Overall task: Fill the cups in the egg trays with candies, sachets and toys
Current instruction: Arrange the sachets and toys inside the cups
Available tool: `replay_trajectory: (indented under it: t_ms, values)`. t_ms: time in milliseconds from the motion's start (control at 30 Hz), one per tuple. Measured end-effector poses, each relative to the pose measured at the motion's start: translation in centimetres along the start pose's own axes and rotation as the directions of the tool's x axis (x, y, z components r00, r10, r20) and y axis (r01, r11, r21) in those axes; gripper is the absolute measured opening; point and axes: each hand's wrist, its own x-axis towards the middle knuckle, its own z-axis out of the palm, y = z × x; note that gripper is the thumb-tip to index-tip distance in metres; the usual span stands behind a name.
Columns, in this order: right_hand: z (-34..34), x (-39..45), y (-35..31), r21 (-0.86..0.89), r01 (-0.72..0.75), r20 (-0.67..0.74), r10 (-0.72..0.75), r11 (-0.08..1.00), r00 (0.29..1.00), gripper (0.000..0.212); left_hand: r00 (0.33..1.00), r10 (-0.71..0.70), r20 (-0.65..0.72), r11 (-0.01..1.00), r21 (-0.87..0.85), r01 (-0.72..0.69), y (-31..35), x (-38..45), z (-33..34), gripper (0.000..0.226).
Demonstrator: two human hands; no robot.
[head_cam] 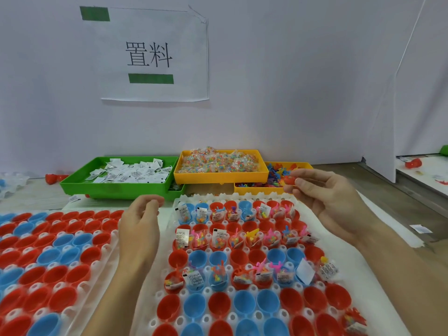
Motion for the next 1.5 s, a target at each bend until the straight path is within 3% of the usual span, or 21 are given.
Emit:
replay_trajectory:
  t_ms: [200,333,400,600,733,833,967,1133,1500]
  values:
    - [1.1,-2.7,0.9,-0.265,0.076,0.087,-0.055,0.961,0.995,0.017,0.960,0.202,0.194,0.973,0.076,-0.220,5.0,-2.1,0.9,0.024]
    - [1.6,-3.0,0.8,-0.398,0.098,0.154,-0.039,0.912,0.987,0.013,0.829,0.333,0.449,0.898,0.118,-0.425,7.8,-4.8,2.8,0.016]
    - [1.9,-3.3,0.3,-0.429,0.117,0.192,-0.036,0.896,0.981,0.011,0.789,0.339,0.512,0.880,0.125,-0.458,8.2,-5.9,3.2,0.016]
    - [3.1,-4.3,-0.7,-0.444,0.129,0.326,0.026,0.887,0.945,0.010,0.829,0.318,0.461,0.920,0.059,-0.386,7.4,-7.9,2.7,0.019]
    - [4.2,-4.8,-0.3,-0.421,0.138,0.398,0.046,0.896,0.916,0.009,0.815,0.312,0.488,0.924,0.043,-0.380,7.3,-8.4,2.3,0.021]
    - [4.6,-4.9,0.1,-0.385,0.123,0.398,0.045,0.915,0.916,0.009,0.815,0.310,0.490,0.928,0.029,-0.371,7.0,-8.4,2.3,0.023]
    - [4.5,-5.0,0.1,-0.364,0.095,0.384,0.057,0.926,0.921,0.016,0.871,0.198,0.450,0.980,-0.074,-0.185,6.5,-8.4,2.5,0.017]
    - [4.3,-4.9,0.0,-0.406,0.102,0.370,0.062,0.908,0.927,0.016,0.888,0.120,0.445,0.973,-0.228,-0.018,6.6,-8.4,2.5,0.023]
    - [4.5,-5.1,0.2,-0.432,0.184,0.381,-0.006,0.883,0.925,0.013,0.881,0.122,0.456,0.957,-0.291,0.019,6.8,-8.6,2.6,0.021]
